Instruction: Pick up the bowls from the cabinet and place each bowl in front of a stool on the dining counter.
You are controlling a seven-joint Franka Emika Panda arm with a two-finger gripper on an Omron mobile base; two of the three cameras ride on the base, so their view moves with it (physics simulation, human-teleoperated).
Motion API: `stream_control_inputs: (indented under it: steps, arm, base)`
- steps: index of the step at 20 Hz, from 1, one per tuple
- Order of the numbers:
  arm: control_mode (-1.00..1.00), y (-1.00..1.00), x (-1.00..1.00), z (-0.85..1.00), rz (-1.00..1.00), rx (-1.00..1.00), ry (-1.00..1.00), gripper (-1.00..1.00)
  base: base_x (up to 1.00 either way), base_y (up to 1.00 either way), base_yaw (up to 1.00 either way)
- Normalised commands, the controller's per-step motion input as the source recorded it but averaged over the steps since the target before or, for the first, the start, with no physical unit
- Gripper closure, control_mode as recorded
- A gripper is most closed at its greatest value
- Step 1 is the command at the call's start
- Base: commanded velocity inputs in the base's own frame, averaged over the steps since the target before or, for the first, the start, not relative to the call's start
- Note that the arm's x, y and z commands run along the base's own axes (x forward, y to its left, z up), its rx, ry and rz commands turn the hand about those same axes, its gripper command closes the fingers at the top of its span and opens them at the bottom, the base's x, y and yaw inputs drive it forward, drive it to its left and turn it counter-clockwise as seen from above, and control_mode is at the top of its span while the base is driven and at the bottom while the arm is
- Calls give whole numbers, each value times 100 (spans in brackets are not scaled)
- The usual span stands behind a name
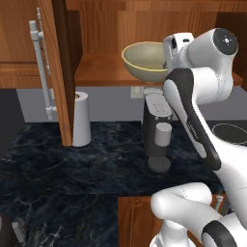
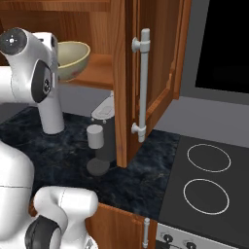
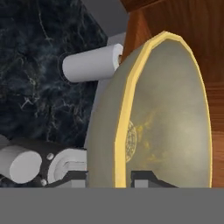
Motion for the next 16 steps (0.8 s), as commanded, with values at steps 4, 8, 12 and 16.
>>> stream_control_inputs:
  steps: [4, 8, 12, 16]
  arm:
    - [-100, -50, -100, 0, -8, -1, 11, 100]
    - [-100, -24, -100, -15, 0, 0, 0, 100]
    - [-100, -8, -100, -30, 0, 0, -8, 100]
    - [-100, -2, -100, -32, 2, 0, -2, 100]
  base:
    - [0, 0, 0]
    - [0, 0, 0]
    - [0, 0, 0]
    - [0, 0, 0]
